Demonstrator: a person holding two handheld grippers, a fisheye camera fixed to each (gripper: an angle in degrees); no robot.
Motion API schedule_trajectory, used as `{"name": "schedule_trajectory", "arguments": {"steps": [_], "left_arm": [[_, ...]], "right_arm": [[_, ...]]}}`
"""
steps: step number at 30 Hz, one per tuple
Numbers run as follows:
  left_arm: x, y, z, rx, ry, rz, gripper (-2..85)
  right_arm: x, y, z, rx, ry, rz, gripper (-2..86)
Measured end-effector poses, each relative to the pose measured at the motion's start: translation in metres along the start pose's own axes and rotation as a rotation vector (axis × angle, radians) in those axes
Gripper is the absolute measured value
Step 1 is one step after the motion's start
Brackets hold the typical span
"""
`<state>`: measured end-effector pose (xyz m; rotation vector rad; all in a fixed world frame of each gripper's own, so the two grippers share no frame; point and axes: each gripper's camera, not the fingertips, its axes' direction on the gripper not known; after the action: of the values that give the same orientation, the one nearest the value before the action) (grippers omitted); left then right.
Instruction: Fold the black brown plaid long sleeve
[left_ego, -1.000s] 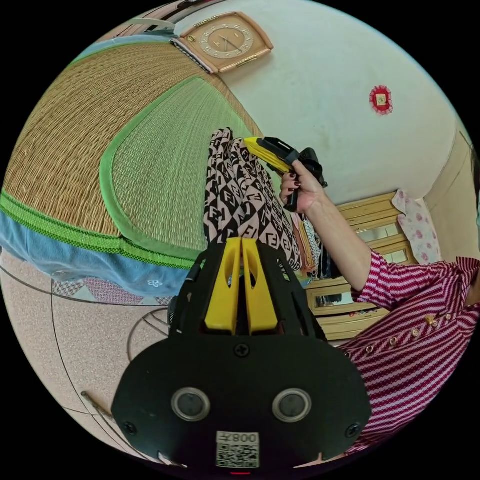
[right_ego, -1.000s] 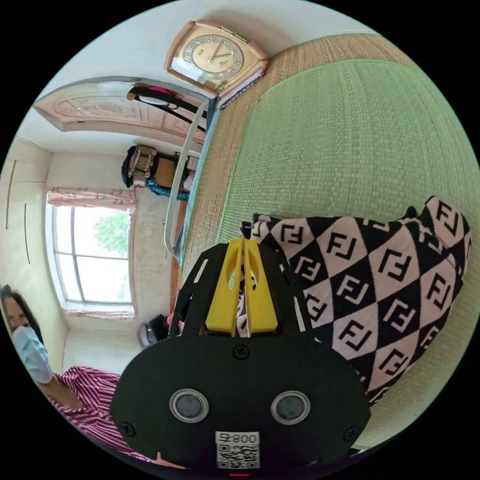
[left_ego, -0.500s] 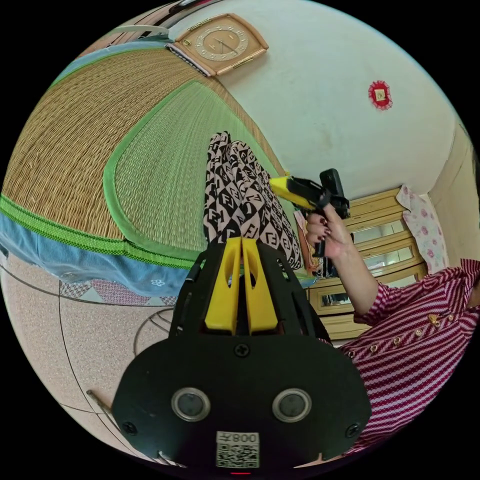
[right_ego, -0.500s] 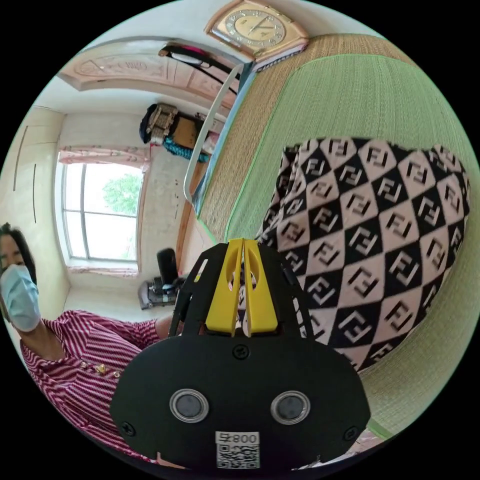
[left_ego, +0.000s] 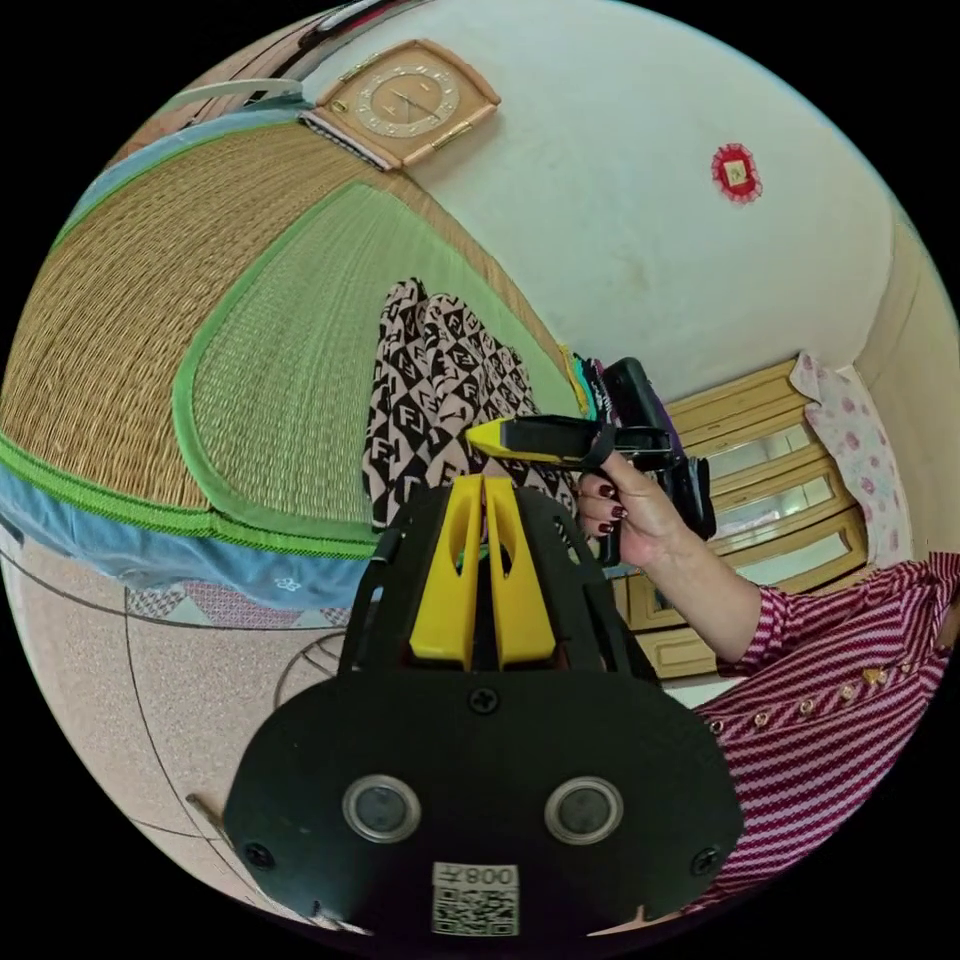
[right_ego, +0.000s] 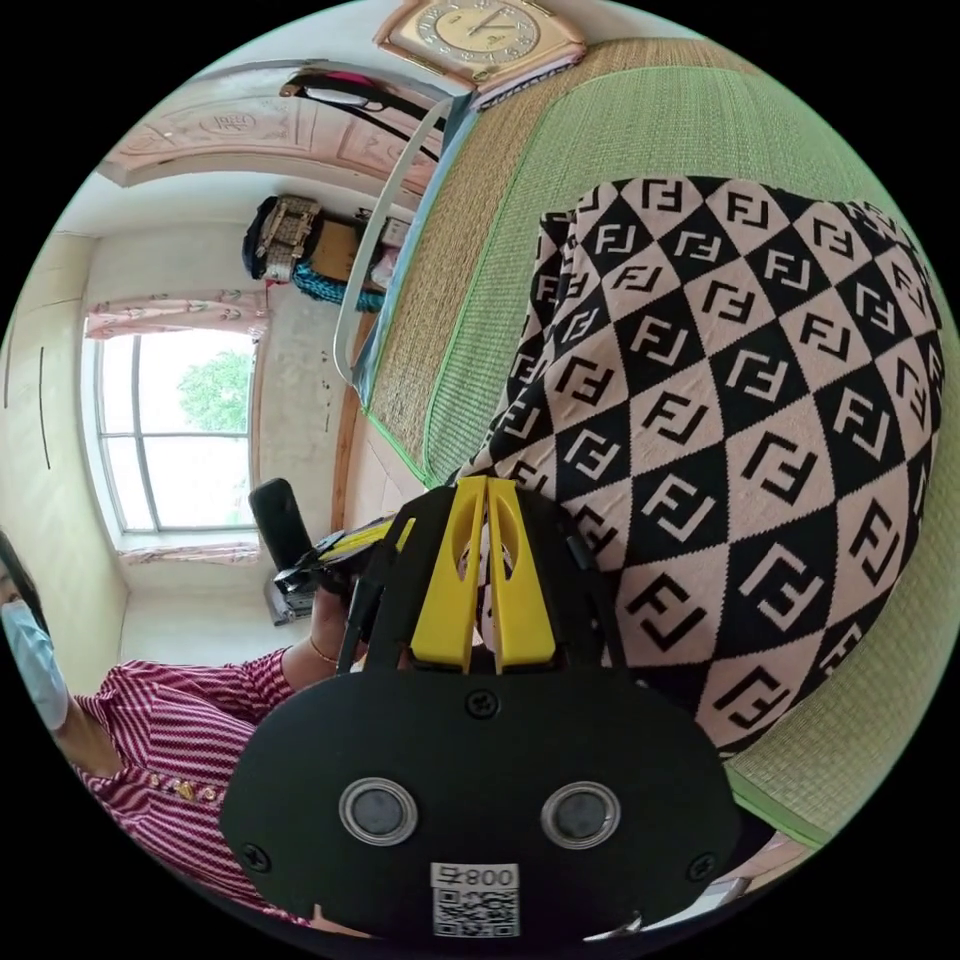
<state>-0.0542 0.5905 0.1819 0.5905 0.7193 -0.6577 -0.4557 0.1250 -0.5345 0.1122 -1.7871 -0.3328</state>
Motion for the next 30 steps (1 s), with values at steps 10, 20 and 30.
{"name": "schedule_trajectory", "arguments": {"steps": [10, 20, 30], "left_arm": [[0.001, 0.012, 0.033, -0.048, -0.069, -0.023, 0.0], [0.022, 0.021, 0.044, -0.067, -0.122, -0.031, 0.1], [0.051, 0.037, 0.047, -0.049, -0.045, -0.006, 0.3]], "right_arm": [[0.015, 0.079, -0.045, 0.064, 0.015, 0.015, 0.0], [0.054, 0.166, -0.107, 0.224, -0.009, 0.092, 0.0], [0.083, 0.185, -0.114, 0.234, -0.063, 0.119, 0.1]]}}
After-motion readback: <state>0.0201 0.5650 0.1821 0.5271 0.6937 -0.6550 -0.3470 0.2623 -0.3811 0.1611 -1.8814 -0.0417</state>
